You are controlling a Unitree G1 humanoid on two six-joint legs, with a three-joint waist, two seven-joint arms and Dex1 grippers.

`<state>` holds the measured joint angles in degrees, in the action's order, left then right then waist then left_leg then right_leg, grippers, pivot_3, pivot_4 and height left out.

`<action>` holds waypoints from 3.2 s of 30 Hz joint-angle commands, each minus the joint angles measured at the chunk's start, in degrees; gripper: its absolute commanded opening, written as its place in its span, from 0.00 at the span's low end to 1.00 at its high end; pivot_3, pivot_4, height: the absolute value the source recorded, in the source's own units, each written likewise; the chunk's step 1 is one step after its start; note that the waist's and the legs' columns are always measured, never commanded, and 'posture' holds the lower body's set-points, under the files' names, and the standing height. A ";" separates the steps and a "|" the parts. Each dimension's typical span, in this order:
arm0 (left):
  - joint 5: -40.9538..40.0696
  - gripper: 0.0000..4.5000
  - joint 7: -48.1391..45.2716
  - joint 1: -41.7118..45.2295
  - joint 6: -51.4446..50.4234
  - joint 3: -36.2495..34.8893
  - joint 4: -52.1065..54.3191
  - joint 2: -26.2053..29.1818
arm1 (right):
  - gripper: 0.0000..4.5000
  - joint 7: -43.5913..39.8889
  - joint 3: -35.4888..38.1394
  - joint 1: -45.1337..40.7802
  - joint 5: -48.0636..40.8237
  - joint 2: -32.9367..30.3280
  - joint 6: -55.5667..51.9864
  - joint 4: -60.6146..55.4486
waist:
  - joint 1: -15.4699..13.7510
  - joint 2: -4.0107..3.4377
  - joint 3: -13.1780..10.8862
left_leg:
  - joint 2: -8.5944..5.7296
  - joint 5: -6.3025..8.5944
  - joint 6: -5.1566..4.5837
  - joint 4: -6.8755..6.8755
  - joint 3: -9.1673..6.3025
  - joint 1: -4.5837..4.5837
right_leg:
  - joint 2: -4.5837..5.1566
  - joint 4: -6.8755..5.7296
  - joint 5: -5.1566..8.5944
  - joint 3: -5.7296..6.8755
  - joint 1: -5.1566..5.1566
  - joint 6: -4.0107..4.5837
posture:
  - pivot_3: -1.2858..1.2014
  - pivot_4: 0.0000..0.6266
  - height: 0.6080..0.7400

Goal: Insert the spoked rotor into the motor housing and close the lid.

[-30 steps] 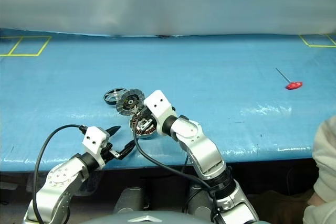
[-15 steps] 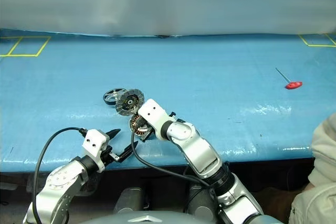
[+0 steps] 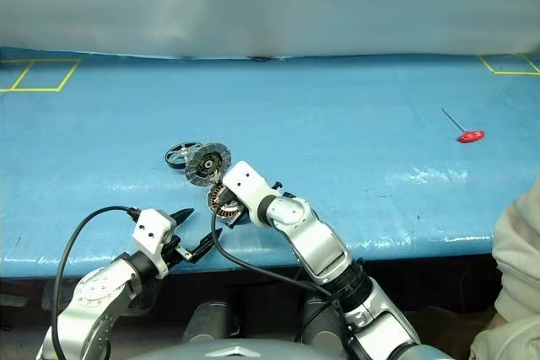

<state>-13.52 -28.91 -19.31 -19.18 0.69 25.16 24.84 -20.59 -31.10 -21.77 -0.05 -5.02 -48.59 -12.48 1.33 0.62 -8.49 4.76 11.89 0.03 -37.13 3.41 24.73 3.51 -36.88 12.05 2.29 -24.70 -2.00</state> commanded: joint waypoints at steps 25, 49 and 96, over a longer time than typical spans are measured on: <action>-0.07 1.00 -0.09 0.01 0.99 0.26 2.01 -0.11 | 0.01 -2.91 -0.68 1.27 -0.82 0.48 5.72 -0.97 | 0.08 0.00 0.00 | 0.00 0.00 0.00 0.03 0.01 0.03 | 0.00 0.01 0.01 0.00 -0.04 0.01 | 0.52 0.24 1.00; -2.94 1.00 -2.79 -2.33 1.28 -4.25 3.56 2.35 | 0.01 -6.30 8.64 2.04 -10.04 -3.72 -2.79 -17.87 | -0.04 -0.01 -0.01 | 0.00 0.01 0.02 0.03 0.00 0.05 | 0.01 0.03 0.01 0.01 -0.05 0.02 | 0.52 0.24 1.00; -4.76 1.00 -3.06 -2.75 -2.00 -2.92 6.79 3.23 | 0.01 -2.12 2.90 1.08 -2.85 0.67 8.38 3.58 | -0.10 0.00 -0.03 | 0.01 0.01 0.02 0.06 0.00 0.06 | 0.00 0.02 0.04 0.02 -0.06 0.06 | 0.52 0.24 1.00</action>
<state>-18.20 -32.11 -22.12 -21.97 -2.27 29.57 28.29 -22.81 -29.31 -20.50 -3.28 -4.24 -41.12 -8.27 1.23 0.63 -8.52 4.76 11.91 0.05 -37.07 3.40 24.79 3.51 -36.86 12.09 2.31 -24.76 -1.93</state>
